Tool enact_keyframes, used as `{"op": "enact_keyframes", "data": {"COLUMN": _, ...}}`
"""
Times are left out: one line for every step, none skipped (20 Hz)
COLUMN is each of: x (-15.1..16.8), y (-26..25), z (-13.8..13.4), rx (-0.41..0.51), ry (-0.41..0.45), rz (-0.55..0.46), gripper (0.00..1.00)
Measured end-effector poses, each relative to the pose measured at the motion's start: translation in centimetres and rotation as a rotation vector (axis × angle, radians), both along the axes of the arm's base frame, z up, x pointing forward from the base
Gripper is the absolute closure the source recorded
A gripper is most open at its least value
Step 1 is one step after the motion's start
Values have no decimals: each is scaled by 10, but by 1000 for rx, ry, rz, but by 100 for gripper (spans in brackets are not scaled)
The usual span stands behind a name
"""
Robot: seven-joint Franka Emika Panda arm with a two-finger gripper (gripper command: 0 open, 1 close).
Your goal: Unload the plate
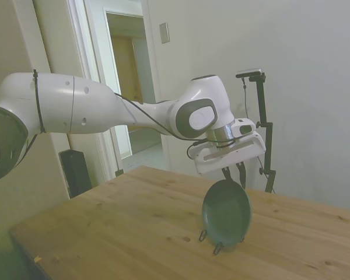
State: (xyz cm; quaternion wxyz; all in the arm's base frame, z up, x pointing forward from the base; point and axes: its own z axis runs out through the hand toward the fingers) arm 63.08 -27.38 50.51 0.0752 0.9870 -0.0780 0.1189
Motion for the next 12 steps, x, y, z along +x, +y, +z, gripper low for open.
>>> {"op": "enact_keyframes", "data": {"x": 0, "y": 0, "z": 0, "rx": 1, "ry": 0, "rz": 0, "gripper": 100}}
{"op": "enact_keyframes", "data": {"x": 0, "y": 0, "z": 1, "rx": 1, "ry": -1, "rz": 0, "gripper": 100}}
{"op": "enact_keyframes", "data": {"x": 0, "y": 1, "z": 1, "rx": 2, "ry": -1, "rz": 0, "gripper": 100}}
{"op": "enact_keyframes", "data": {"x": 1, "y": 1, "z": 1, "rx": 2, "ry": -2, "rz": 1, "gripper": 100}}
{"op": "enact_keyframes", "data": {"x": 1, "y": 1, "z": 2, "rx": 2, "ry": -3, "rz": 1, "gripper": 100}}
{"op": "enact_keyframes", "data": {"x": 1, "y": 2, "z": 2, "rx": 3, "ry": -5, "rz": 2, "gripper": 100}}
{"op": "enact_keyframes", "data": {"x": 2, "y": 2, "z": 4, "rx": 2, "ry": -8, "rz": 4, "gripper": 100}}
{"op": "enact_keyframes", "data": {"x": 2, "y": 4, "z": 6, "rx": 1, "ry": -11, "rz": 7, "gripper": 100}}
{"op": "enact_keyframes", "data": {"x": 3, "y": 5, "z": 7, "rx": 1, "ry": -14, "rz": 11, "gripper": 100}}
{"op": "enact_keyframes", "data": {"x": 3, "y": 7, "z": 10, "rx": 1, "ry": -17, "rz": 17, "gripper": 100}}
{"op": "enact_keyframes", "data": {"x": 3, "y": 10, "z": 13, "rx": 0, "ry": -22, "rz": 22, "gripper": 100}}
{"op": "enact_keyframes", "data": {"x": 3, "y": 12, "z": 16, "rx": -1, "ry": -26, "rz": 26, "gripper": 100}}
